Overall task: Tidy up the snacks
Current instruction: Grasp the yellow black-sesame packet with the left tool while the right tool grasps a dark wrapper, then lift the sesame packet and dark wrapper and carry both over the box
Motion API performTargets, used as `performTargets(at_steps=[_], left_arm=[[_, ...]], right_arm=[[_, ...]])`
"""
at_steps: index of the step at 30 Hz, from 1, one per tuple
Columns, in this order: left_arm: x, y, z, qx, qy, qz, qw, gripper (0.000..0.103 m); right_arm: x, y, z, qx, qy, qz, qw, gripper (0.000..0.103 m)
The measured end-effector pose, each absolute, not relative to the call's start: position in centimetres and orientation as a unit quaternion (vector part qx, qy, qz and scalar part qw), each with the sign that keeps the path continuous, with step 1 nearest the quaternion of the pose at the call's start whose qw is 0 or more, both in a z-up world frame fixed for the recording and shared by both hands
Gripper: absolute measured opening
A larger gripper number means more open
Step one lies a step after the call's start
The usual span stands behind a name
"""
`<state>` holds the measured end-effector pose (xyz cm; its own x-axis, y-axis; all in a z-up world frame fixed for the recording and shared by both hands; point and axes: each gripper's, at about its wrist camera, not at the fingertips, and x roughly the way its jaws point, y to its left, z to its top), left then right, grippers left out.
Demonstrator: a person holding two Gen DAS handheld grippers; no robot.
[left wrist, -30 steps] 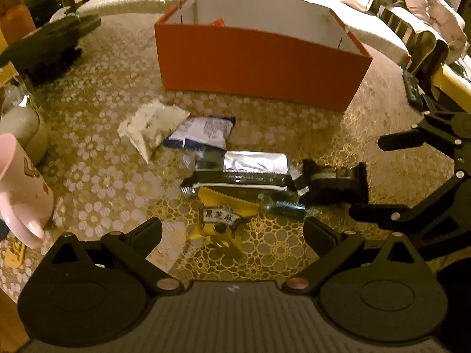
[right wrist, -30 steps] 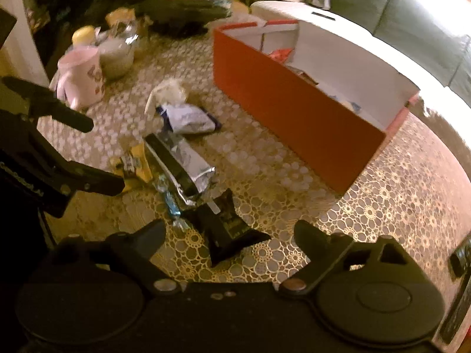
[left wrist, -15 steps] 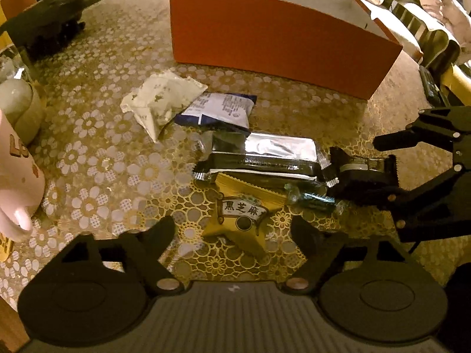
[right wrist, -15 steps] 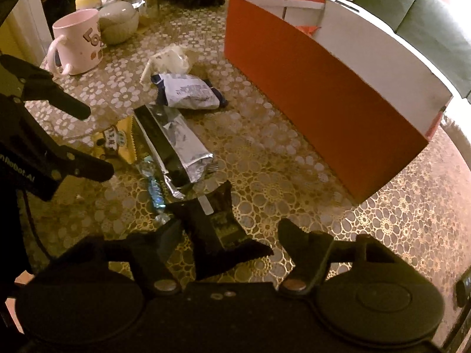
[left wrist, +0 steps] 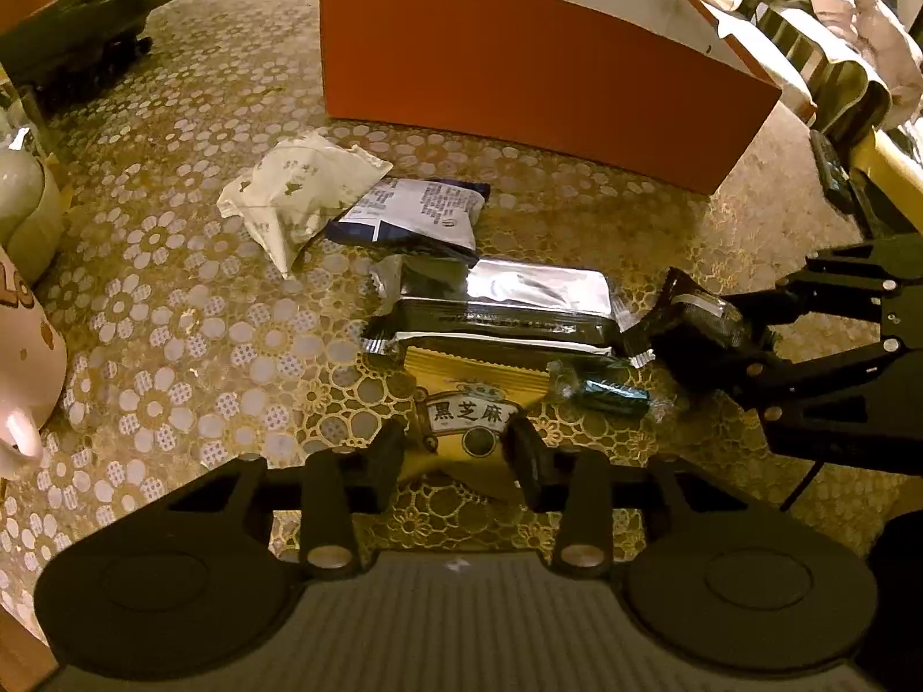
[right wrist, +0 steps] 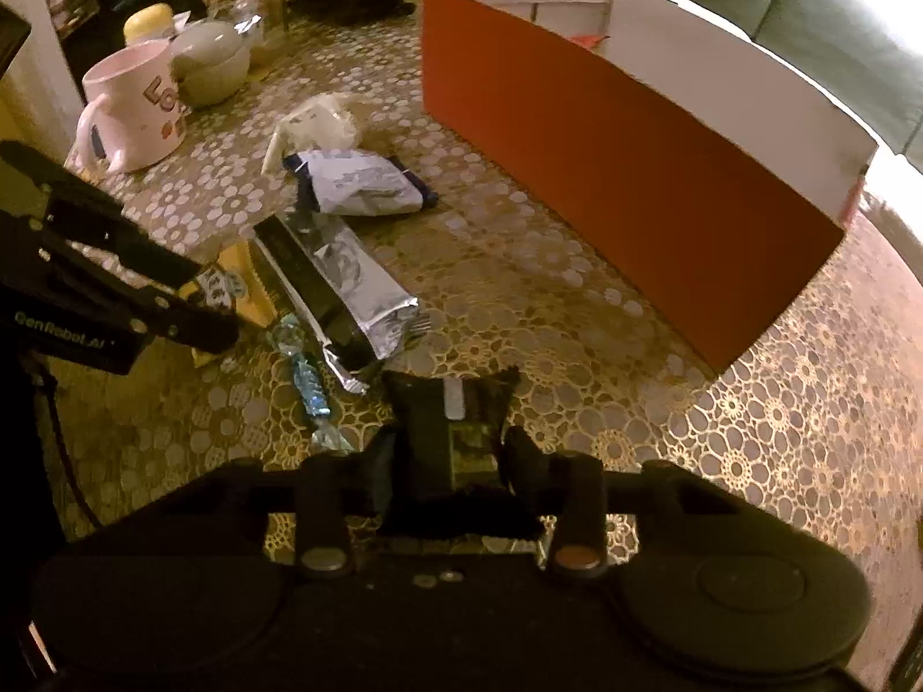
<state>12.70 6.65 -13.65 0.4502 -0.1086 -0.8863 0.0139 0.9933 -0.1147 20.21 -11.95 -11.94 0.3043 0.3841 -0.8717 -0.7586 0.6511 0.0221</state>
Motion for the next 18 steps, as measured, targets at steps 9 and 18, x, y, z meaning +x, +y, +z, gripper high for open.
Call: performTargets(at_steps=[9,18], left_arm=[[12.1,6.4,-13.2,-0.054,0.521,-0.022,0.852,0.037],[11.5,6.2,-12.7,-0.061,0.518,-0.023,0.853,0.032]], right_arm=[[19.5,-12.9,-11.5,-0.160,0.466,0.326,0.807,0.034],[18.1,-13.7,-10.2,-0.121,0.466,0.313,0.819,0.034]])
